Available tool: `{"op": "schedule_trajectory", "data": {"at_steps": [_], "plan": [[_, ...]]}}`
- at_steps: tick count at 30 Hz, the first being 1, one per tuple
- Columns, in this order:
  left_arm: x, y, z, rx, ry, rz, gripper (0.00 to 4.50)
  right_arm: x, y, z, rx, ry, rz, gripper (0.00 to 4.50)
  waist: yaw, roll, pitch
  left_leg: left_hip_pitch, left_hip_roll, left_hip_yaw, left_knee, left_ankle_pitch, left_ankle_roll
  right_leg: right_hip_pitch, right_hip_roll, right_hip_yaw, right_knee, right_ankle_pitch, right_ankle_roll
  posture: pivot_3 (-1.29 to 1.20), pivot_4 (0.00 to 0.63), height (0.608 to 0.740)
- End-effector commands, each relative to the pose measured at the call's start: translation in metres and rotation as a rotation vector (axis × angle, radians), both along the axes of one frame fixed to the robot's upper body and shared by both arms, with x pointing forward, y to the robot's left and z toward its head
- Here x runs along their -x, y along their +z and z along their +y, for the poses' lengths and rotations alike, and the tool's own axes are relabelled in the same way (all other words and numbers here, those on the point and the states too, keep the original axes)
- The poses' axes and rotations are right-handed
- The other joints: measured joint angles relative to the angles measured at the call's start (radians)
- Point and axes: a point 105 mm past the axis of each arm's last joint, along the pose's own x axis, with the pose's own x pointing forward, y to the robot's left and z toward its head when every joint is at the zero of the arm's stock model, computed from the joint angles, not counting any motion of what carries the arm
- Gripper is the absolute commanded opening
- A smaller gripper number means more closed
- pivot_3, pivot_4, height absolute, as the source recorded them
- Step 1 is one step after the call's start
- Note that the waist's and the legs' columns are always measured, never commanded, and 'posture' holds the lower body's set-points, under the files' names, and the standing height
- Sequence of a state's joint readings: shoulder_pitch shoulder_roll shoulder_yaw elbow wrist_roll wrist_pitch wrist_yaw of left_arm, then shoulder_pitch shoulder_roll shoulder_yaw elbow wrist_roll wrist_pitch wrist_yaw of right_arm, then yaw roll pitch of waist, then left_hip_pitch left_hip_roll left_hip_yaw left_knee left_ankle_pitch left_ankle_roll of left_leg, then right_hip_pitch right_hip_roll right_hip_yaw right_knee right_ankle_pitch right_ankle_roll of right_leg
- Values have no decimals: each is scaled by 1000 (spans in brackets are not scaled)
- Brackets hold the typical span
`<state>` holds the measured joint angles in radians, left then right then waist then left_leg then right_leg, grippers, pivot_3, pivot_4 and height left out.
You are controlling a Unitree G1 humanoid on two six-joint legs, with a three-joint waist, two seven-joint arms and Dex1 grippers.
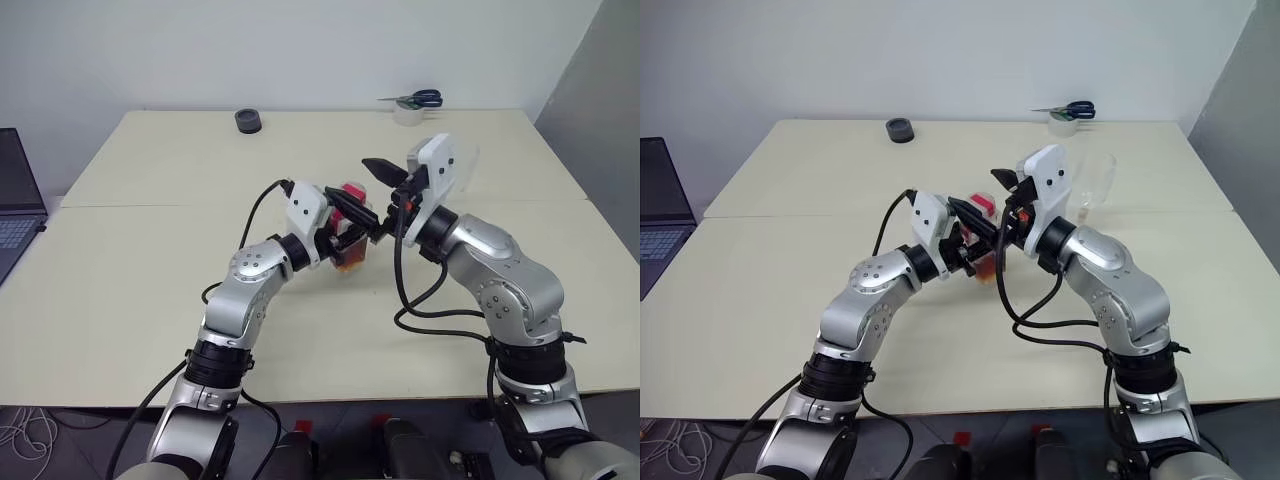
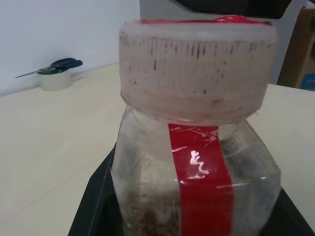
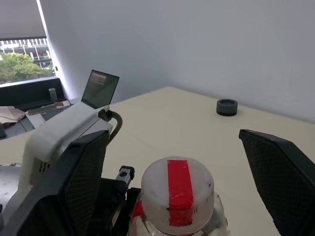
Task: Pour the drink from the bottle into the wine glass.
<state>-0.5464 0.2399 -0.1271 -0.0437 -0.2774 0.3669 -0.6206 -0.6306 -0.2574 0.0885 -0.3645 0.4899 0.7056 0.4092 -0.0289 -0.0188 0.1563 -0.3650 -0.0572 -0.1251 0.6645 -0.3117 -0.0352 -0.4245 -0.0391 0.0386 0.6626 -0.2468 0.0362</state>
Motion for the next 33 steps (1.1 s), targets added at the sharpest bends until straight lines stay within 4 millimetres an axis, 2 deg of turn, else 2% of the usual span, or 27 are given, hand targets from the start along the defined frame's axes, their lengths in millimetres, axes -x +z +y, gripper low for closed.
{"op": "schedule_trajectory", "data": {"at_steps": [1, 12, 15, 21, 30, 33], "plan": [[8, 19, -7, 22, -32, -74, 1757, 5, 1, 4, 13, 26, -13, 4500, 0, 0, 0, 0, 0, 0, 0, 0, 0, 0, 0, 0, 0, 0, 0, 0, 150, 740], [9, 19, -8, 25, -33, -76, 1757, 5, -5, 2, 21, 36, 7, 4500, 0, 0, 0, 0, 0, 0, 0, 0, 0, 0, 0, 0, 0, 0, 0, 0, 150, 740], [10, 19, -8, 26, -34, -76, 1757, 7, -8, 3, 27, 47, 16, 3921, 0, 0, 0, 0, 0, 0, 0, 0, 0, 0, 0, 0, 0, 0, 0, 0, 150, 740], [10, 20, -8, 29, -33, -76, 1757, 6, -6, 4, 18, 49, 11, 1938, 0, 0, 0, 0, 0, 0, 0, 0, 0, 0, 0, 0, 0, 0, 0, 0, 150, 740], [11, 19, -7, 33, -29, -71, 1757, 7, -1, 4, -6, 53, 5, 1890, 0, 0, 0, 0, 0, 0, 0, 0, 0, 0, 0, 0, 0, 0, 0, 0, 150, 740], [17, 22, -8, 39, -64, -60, 1757, 8, 1, 5, 7, 74, -9, 1890, 0, 0, 0, 0, 0, 0, 0, 0, 0, 0, 0, 0, 0, 0, 0, 0, 150, 740]]}}
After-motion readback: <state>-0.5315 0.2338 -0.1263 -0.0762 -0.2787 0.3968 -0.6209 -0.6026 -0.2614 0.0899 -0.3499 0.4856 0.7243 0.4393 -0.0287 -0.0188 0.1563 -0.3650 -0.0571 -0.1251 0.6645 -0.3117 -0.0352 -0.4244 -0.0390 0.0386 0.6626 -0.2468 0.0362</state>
